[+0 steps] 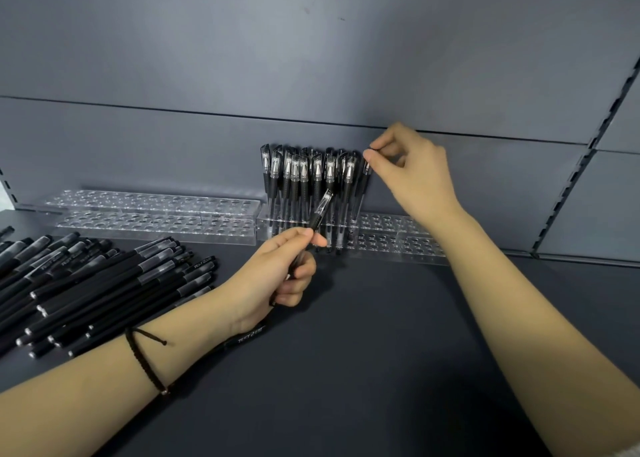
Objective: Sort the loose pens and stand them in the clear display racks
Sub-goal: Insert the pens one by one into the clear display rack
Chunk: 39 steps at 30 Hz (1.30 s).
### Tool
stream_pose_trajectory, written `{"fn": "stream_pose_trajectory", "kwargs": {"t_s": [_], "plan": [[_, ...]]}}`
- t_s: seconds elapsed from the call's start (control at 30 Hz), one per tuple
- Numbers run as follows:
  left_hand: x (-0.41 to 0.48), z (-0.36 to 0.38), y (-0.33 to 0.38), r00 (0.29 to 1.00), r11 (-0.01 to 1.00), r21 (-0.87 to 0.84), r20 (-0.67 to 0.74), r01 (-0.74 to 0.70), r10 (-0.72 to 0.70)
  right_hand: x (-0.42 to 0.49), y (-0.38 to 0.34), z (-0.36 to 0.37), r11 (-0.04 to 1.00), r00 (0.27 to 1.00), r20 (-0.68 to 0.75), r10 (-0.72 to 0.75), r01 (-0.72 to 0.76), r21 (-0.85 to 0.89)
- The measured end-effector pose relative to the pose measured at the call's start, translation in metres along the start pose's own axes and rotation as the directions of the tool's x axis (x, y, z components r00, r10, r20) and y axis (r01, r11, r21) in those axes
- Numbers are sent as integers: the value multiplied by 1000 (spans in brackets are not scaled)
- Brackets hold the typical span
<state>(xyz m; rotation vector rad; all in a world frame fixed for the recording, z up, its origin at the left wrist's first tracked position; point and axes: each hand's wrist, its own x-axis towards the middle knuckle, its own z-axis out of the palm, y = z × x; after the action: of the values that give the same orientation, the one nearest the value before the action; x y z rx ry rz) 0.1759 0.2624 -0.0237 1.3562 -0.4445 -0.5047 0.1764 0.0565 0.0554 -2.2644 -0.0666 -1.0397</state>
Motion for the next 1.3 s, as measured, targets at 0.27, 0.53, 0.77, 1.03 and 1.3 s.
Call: {"fn": "stream_pose_trajectory", "kwargs": {"t_s": [0.27,0.53,0.77,1.03,1.3], "plan": [[-2,0,0,997,998,27,47,-65,64,-1,-2,5,998,989,132,62,-60,-14],[-5,3,2,992,994,-7,61,-110,111,-12,-35,5,925,870,488,73,-242,292],[-5,6,-2,971,928,335,-111,-162,210,-12,-34,13,807,891,431,146,-359,469],[-9,-2,-27,887,-221,958,258,-183,383,8,-7,-12,944,992,-99,72,-35,328],[-11,3,-21,950,-258,958,190,-124,249,3,0,2,984,999,25,45,-49,170]]}}
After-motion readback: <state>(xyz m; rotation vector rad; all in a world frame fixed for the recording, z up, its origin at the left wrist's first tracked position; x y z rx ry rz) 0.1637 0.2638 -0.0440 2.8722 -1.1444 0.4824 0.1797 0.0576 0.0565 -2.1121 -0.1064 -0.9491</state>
